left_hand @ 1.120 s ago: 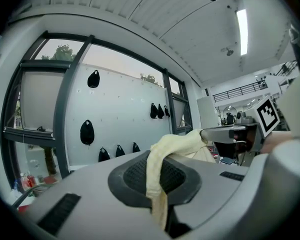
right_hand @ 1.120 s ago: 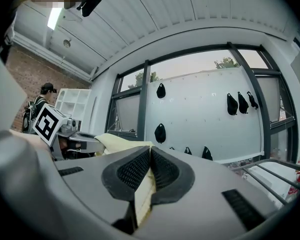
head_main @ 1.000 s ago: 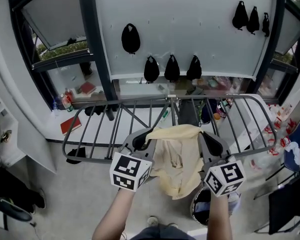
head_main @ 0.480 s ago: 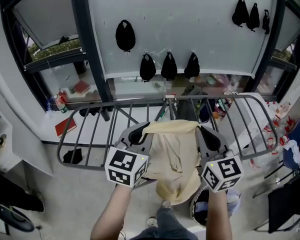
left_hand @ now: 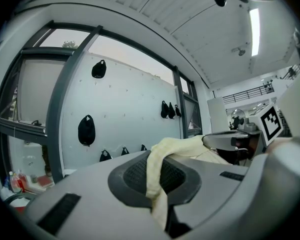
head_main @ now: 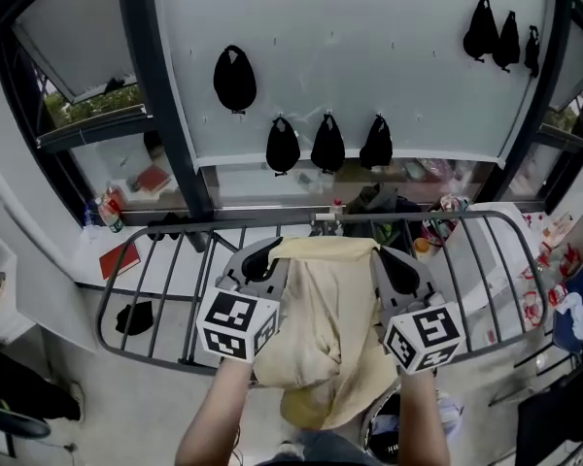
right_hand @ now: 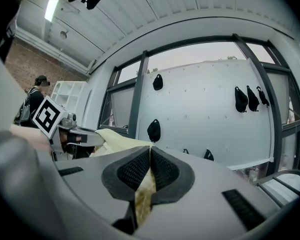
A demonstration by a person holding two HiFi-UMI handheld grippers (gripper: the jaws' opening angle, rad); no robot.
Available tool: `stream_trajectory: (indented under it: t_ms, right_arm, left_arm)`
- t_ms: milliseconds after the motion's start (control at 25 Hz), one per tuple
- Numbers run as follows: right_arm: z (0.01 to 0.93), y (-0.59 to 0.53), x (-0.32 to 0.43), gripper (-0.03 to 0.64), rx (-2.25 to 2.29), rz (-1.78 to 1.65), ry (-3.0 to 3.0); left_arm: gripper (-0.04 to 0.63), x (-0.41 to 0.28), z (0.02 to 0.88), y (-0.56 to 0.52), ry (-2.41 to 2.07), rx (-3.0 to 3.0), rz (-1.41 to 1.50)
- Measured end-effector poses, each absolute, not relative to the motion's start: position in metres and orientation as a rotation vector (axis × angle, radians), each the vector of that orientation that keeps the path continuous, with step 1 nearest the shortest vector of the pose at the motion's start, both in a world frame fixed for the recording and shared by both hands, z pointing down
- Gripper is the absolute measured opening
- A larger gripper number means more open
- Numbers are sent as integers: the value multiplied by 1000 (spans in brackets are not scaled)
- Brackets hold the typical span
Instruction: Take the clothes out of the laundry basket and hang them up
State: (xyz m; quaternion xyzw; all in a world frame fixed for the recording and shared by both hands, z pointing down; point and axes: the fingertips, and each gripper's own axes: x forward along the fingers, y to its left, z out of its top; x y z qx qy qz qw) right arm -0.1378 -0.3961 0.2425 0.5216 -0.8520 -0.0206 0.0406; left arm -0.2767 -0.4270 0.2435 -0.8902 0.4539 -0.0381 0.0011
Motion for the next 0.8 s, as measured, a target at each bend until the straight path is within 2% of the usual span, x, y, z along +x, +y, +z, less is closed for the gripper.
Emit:
stream_trajectory:
  t_ms: [800]
  right_arm:
    - [353,-518,-134,8,1505,174,-2465]
  left_arm:
    - [28,-270,370,-533,1594,-2863,-349]
